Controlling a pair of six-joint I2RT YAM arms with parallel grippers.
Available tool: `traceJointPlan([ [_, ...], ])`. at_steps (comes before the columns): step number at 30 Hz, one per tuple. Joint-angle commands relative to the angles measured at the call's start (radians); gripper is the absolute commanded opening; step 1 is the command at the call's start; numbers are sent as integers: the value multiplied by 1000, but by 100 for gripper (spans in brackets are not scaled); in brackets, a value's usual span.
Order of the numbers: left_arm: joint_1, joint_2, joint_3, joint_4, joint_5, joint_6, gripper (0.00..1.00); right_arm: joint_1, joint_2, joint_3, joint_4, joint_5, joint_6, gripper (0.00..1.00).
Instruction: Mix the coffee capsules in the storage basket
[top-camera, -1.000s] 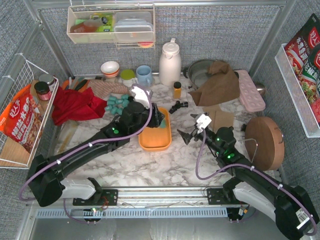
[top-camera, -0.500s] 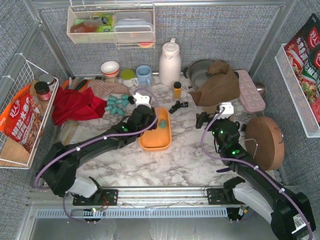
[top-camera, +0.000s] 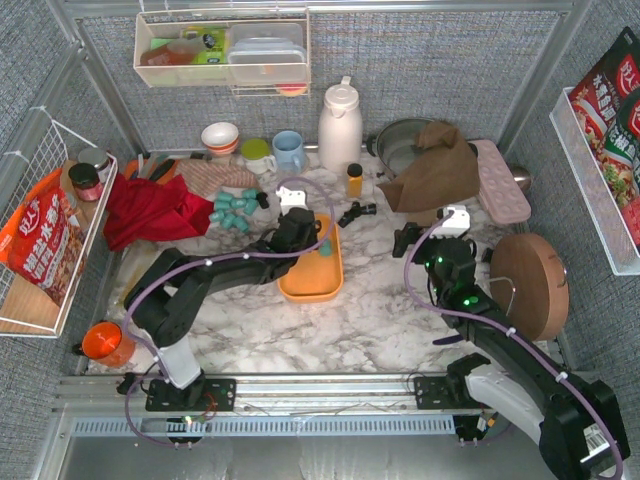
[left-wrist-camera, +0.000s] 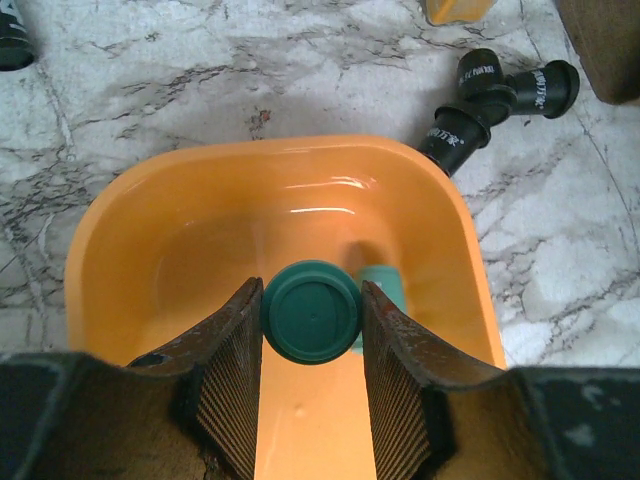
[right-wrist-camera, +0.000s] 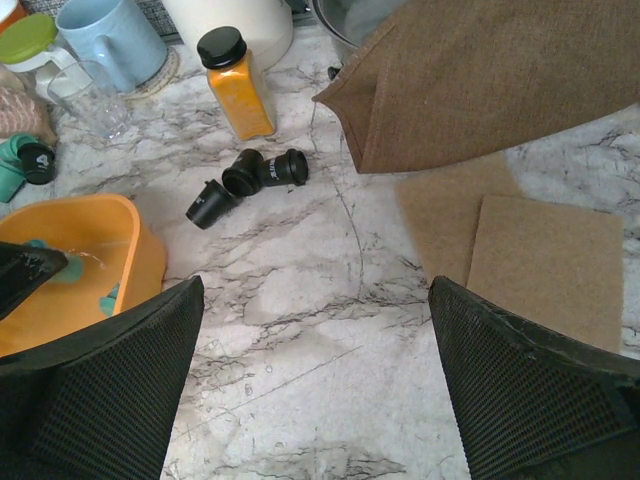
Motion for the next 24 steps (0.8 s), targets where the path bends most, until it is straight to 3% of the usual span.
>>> traceJointPlan([
  [1,3,55,25,98,-11,3,39,0,14,6,6,6,11,99],
  [12,5,49,23,105,-3,-15,64,0,27,11,5,0,11,99],
  [16,5,20,18,103,17,-16,68,0,26,13,-2,1,10,99],
  [24,4,-186,-24,8,-54,46,77,1,65,34,-18,-34,8,99],
])
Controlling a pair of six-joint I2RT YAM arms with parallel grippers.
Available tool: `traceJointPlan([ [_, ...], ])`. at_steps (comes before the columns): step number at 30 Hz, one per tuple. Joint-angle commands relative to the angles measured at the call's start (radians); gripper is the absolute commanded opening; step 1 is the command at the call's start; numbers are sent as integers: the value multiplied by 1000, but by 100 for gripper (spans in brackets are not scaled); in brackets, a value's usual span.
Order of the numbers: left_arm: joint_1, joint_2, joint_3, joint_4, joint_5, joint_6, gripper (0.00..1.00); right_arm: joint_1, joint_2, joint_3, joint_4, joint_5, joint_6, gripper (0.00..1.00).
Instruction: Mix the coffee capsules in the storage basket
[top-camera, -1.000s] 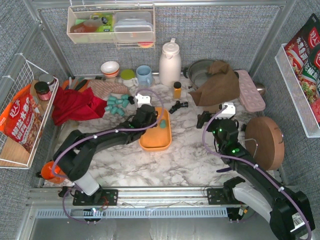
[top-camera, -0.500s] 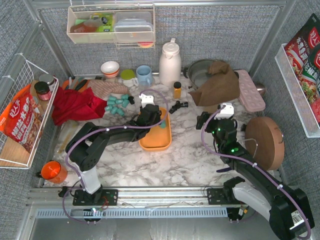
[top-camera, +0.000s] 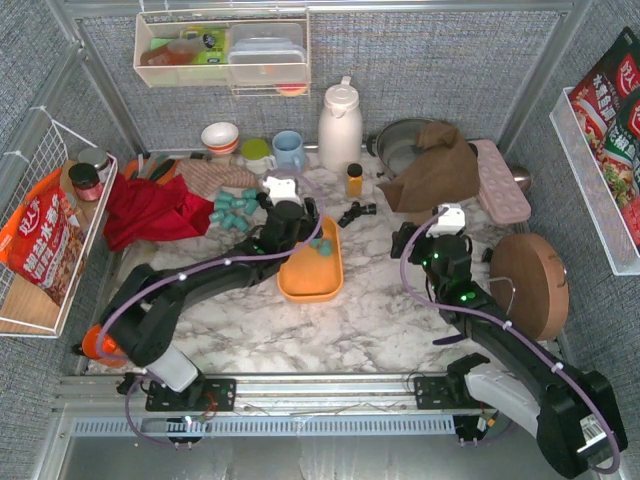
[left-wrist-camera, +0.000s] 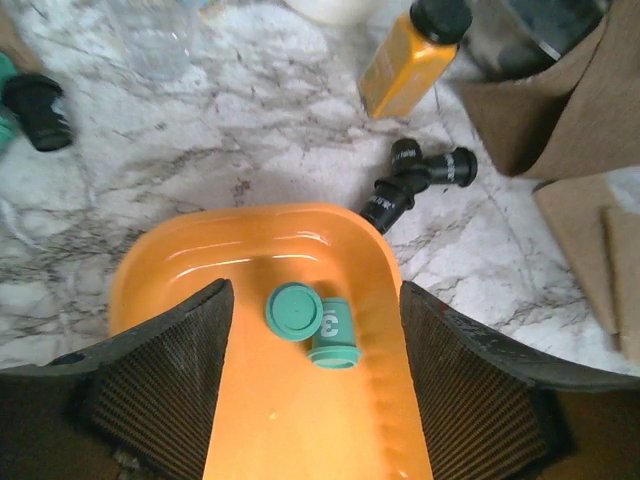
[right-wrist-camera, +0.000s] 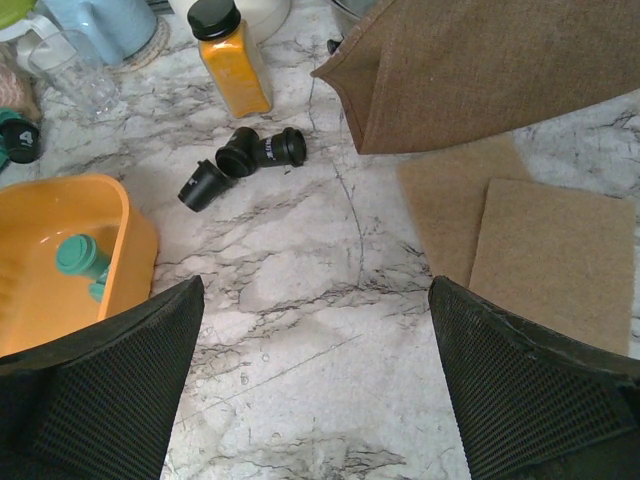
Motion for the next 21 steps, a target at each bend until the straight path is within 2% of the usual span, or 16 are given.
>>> traceJointPlan([
  [1,1,-144,-40,-50,-58,67,79,1,31,25,-1,-34,7,99],
  [7,1,-352,-95,-176,-109,183,99,0,94,58,-21,-43,62,95],
  [12,3,-459,-124,-285,-157,206,99,0,203,143,-102,-40,196,82],
  [14,3,-485,-121,-324,-218,175,99,3,260,180,-123,-43,257,78],
  [17,2,-515,-96,-394,-281,162,99,6,359,240,-142,-53,334,75],
  [21,0,-593,-75,-454,-249,228,99,16,500,344,-170,-62,410,71],
])
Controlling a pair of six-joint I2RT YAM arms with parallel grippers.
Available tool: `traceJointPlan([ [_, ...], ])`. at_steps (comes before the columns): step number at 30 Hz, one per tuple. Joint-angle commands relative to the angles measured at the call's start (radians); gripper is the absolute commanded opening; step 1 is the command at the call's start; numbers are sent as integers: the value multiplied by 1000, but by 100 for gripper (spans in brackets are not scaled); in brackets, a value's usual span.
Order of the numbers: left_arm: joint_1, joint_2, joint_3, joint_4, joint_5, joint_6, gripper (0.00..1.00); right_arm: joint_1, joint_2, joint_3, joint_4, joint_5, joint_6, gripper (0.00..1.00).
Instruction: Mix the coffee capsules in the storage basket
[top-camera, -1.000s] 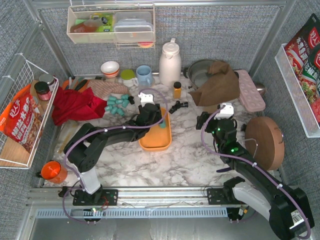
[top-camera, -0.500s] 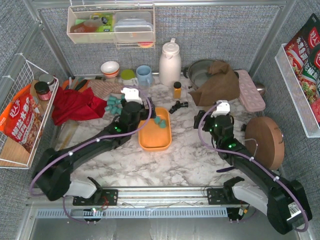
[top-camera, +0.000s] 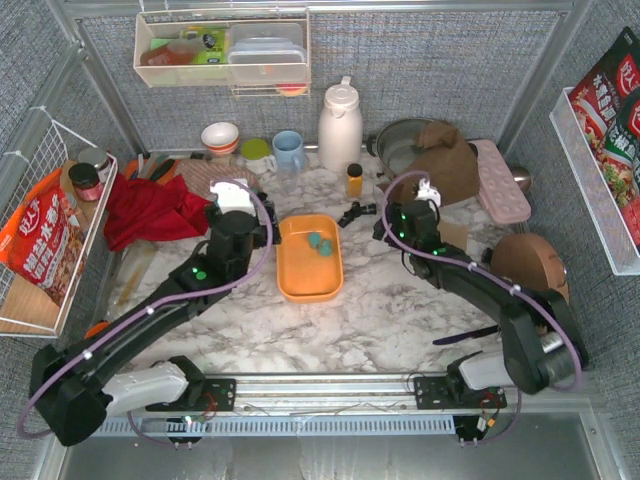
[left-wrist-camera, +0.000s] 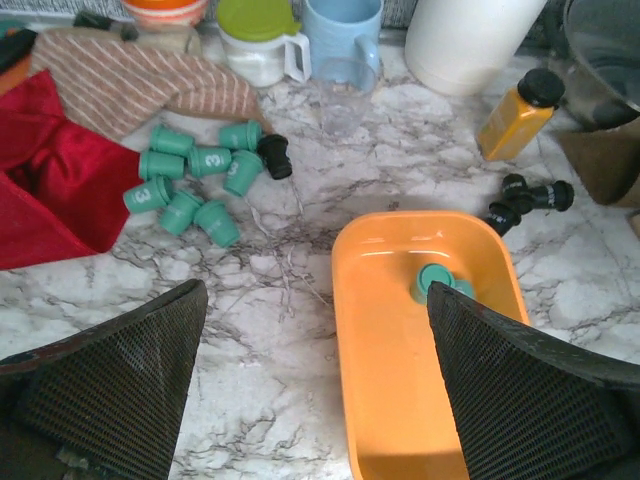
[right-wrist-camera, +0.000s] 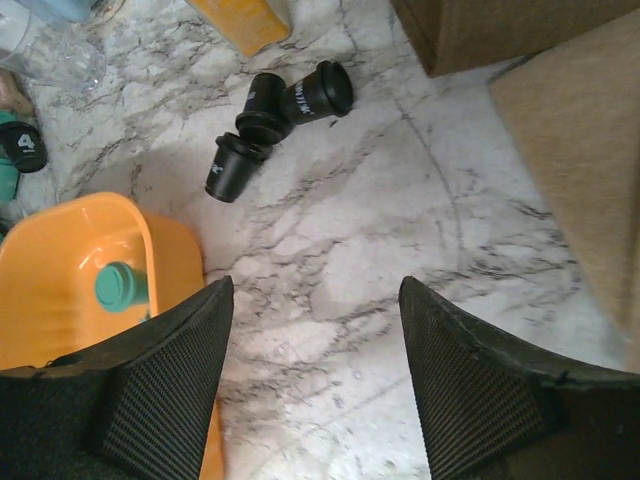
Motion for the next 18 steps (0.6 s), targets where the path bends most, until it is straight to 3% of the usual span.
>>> traceJointPlan([
  [1,-1,-95,1,-59,4,72,99,11,131,104,-47,-13,132,70],
  [4,-1,-215,-72,-10,100,169,99,21,236,206,-89,-29,172,67],
  [11,-1,-411,-188,62,23,184,99,65,476,446,-215,-31,221,63],
  [18,-1,-476,-172,31,31,164,99,133,605,642,-423,147,262,68],
])
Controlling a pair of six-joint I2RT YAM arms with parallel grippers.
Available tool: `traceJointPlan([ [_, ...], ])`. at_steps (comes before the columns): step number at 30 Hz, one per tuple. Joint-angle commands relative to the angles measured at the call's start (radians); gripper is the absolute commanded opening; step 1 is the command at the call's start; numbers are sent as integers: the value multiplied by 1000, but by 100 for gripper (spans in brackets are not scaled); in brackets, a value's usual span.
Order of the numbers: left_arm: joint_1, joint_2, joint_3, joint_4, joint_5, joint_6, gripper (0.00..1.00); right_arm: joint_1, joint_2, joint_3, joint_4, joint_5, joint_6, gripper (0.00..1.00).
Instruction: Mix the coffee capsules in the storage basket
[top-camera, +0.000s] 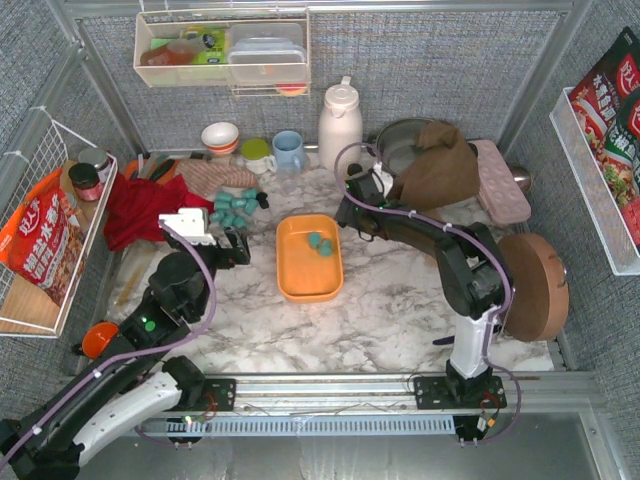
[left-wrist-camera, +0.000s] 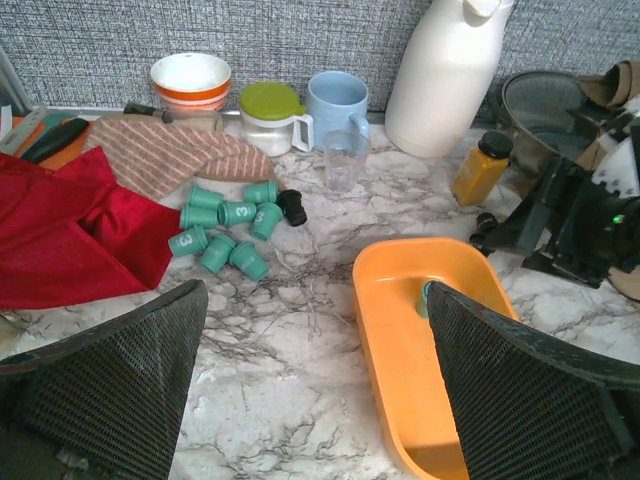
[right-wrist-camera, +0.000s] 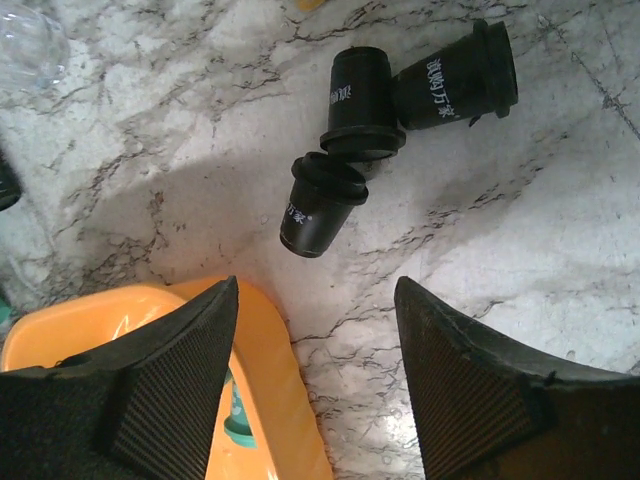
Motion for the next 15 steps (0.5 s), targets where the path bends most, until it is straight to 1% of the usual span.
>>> traceJointPlan([
  [1,1,-26,7,19,-4,-1,99,39,58,109,-195,172,45,69],
  [5,0,-37,8,13,-6,3,99,52,131,230,-330,265,112,68],
  [11,1,-34,13,3,1,2,99,54,206,317,-363,283,134,68],
  [15,1,-38,12,2,-1,1,99,54,244,365,-361,266,124,68],
])
